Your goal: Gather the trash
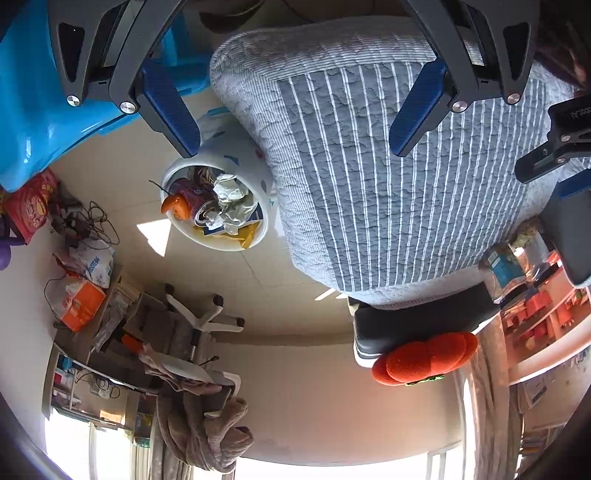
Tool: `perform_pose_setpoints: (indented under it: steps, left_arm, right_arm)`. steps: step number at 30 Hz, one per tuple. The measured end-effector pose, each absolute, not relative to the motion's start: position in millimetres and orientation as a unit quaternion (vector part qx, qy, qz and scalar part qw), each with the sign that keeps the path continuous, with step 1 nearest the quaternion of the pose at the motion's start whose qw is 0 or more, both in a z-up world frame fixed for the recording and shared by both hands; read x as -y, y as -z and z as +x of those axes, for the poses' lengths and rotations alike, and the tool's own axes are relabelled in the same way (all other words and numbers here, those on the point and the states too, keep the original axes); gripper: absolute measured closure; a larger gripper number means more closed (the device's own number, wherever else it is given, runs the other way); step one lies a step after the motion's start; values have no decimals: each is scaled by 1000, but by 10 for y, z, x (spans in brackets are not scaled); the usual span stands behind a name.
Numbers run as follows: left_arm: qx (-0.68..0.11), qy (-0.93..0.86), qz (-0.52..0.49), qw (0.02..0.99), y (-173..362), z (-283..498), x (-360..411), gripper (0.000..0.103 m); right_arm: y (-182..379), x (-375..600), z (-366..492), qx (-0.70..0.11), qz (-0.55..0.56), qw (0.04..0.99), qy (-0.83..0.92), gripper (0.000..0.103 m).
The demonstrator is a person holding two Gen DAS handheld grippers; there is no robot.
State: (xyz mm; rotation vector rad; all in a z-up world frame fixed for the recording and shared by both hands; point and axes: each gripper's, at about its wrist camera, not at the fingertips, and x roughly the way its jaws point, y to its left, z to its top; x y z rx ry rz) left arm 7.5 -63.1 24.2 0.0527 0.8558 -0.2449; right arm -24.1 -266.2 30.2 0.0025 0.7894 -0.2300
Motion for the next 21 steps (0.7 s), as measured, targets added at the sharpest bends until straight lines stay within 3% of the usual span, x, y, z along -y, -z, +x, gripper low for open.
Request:
perform_pose_setpoints:
  steps: [21]
  left_arm:
    - [-413, 116, 24, 903, -255, 61, 654, 1]
  right_arm:
    - [-299, 2667, -246, -384, 1, 916, 113, 0]
